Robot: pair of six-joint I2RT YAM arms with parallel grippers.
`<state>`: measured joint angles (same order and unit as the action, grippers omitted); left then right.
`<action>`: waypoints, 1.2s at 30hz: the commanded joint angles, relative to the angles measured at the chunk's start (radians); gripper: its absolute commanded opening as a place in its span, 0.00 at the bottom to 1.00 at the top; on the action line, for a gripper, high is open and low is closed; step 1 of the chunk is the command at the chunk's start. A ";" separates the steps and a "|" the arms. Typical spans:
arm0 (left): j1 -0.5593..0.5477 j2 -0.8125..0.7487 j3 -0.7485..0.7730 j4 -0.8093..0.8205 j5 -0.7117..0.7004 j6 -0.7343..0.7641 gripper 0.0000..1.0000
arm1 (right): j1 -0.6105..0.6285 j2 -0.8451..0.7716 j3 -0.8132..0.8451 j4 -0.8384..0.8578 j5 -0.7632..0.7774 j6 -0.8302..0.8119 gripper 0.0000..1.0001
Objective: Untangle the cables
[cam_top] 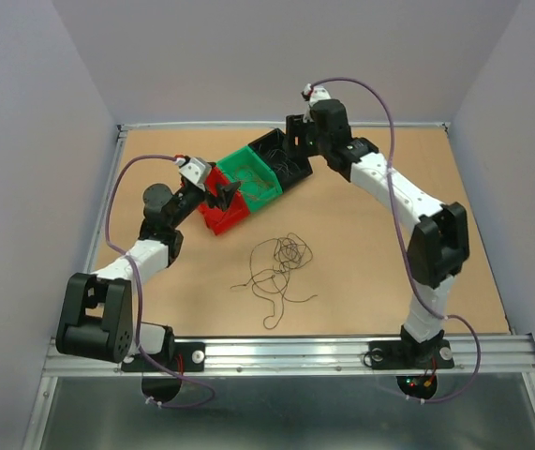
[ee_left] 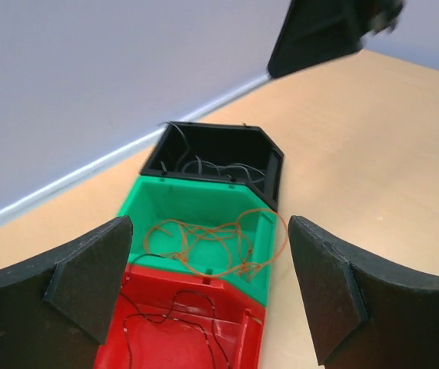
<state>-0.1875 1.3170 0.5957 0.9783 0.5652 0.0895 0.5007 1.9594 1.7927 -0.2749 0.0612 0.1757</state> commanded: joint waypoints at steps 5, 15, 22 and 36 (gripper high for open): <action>-0.027 0.025 0.064 -0.019 0.137 0.045 0.95 | 0.128 -0.403 -0.535 -0.015 -0.121 0.160 0.77; -0.081 0.071 0.096 -0.104 0.206 0.151 0.95 | 0.246 -0.653 -0.931 0.045 -0.040 0.148 0.70; -0.151 0.056 0.099 -0.181 0.236 0.265 0.95 | 0.249 -0.553 -0.909 0.043 -0.004 0.156 0.66; -0.187 0.031 0.095 -0.225 0.206 0.312 0.94 | 0.269 -0.346 -0.860 0.169 0.005 0.153 0.47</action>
<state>-0.3733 1.3930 0.6571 0.7345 0.7639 0.3859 0.7517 1.5684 0.8707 -0.1707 0.0532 0.3336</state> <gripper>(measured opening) 0.939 0.476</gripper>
